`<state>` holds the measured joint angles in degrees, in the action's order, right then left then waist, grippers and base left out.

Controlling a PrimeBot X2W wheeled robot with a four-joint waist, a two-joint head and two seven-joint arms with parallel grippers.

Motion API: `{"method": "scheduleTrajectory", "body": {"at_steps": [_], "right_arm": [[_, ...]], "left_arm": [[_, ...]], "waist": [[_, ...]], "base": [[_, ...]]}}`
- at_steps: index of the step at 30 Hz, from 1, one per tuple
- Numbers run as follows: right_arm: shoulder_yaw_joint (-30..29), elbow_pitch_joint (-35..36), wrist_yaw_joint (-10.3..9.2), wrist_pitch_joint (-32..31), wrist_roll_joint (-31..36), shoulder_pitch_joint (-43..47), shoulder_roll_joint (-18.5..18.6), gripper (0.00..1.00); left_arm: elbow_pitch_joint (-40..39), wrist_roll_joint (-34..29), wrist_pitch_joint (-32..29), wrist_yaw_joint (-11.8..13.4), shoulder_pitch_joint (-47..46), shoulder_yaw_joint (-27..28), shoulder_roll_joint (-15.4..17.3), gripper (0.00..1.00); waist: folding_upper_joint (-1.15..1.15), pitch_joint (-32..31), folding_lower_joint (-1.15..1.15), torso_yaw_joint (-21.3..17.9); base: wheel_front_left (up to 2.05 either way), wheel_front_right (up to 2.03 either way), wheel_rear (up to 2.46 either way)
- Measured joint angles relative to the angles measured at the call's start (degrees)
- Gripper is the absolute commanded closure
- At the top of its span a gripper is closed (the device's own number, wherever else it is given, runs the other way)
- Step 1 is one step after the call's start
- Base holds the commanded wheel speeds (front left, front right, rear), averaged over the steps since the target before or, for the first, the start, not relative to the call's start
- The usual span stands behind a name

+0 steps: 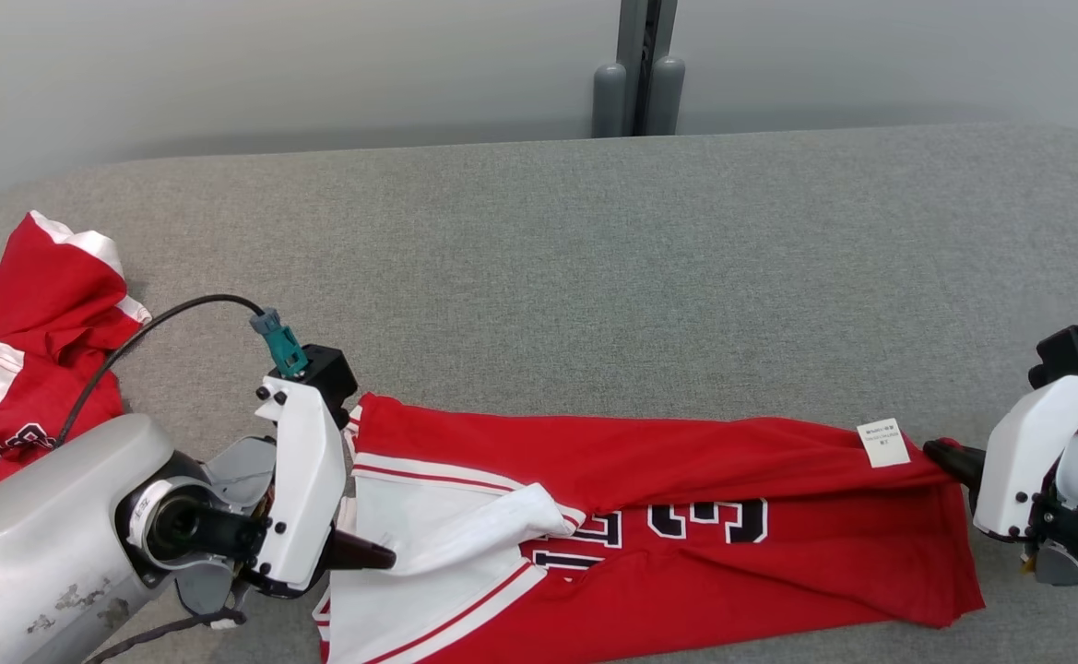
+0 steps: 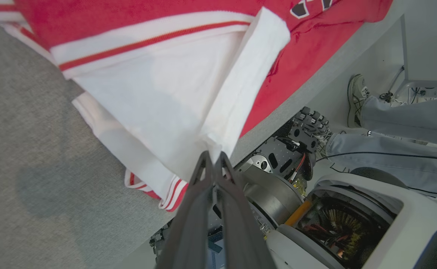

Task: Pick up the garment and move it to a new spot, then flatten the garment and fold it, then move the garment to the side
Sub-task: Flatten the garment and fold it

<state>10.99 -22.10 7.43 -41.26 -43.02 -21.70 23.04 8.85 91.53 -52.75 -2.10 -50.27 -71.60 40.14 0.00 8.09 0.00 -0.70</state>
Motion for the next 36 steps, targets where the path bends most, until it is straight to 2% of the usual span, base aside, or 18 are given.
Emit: {"method": "scheduleTrajectory", "body": {"at_steps": [1,2,3,4,5,10,15,22,25,30,36], "right_arm": [[0.2,-0.4,0.00,-0.1,0.0,0.0,0.1,0.68],[0.4,-0.7,0.00,-0.2,0.0,0.2,0.3,0.28],[0.6,-0.9,0.00,-0.4,0.0,0.3,0.3,0.00],[0.8,-1.2,0.00,-0.7,0.0,0.6,0.2,0.00],[0.9,-1.4,0.00,-1.0,0.0,0.8,0.2,0.00],[0.6,-2.2,0.00,-1.1,0.0,1.2,0.0,0.00],[-1.5,-0.7,0.00,1.0,-0.3,1.9,0.0,0.00],[-7.2,5.1,0.00,10.3,0.2,3.3,-0.4,0.00],[-9.7,8.0,0.00,15.3,1.2,4.1,-1.1,0.00],[-13.8,12.6,0.00,23.6,3.1,6.4,-3.7,0.00],[-18.2,17.3,-0.01,31.4,6.7,11.0,-7.4,0.00]], "left_arm": [[0.1,0.0,0.0,0.0,0.4,0.0,-0.1,1.00],[0.3,0.0,0.0,0.1,0.8,-0.1,-0.1,0.92],[0.5,0.0,-0.2,0.1,1.1,-0.2,-0.2,0.54],[0.7,0.0,-0.7,0.1,1.6,-0.3,-0.3,0.11],[0.7,0.0,-0.9,0.0,2.0,-0.5,-0.2,0.00],[1.4,-0.3,-1.1,-0.3,3.2,-0.7,-0.2,0.00],[2.1,-0.4,2.2,-1.0,3.2,1.0,-0.2,0.00],[1.7,-4.1,13.5,-2.4,3.0,5.6,0.2,0.00],[1.2,-7.3,20.8,-2.3,3.0,7.9,0.4,0.00],[0.0,-11.9,33.8,0.1,4.7,11.5,0.5,0.00],[-3.4,-18.2,50.5,6.7,9.4,15.6,1.4,0.00]], "waist": [[0.00,-0.1,0.00,-0.1],[0.00,-0.1,0.00,-0.1],[0.00,-0.2,0.00,-0.2],[0.00,-0.3,0.00,-0.3],[0.00,-0.5,0.00,-0.4],[0.00,-0.8,0.00,-0.6],[0.00,-2.0,0.00,-0.5],[0.00,-4.4,0.00,-0.5],[0.00,-4.9,0.00,-0.4],[0.00,-5.3,0.00,-0.3],[0.00,-5.9,0.00,0.3]], "base": [[0.00,0.00,0.00],[0.00,0.00,0.00],[0.00,0.00,0.00],[0.00,0.00,0.00],[0.00,0.00,0.00],[0.00,0.00,0.00],[0.00,0.00,0.00],[0.00,0.00,0.00],[0.00,0.00,0.00],[0.00,0.00,0.00],[0.00,0.00,0.00]]}}
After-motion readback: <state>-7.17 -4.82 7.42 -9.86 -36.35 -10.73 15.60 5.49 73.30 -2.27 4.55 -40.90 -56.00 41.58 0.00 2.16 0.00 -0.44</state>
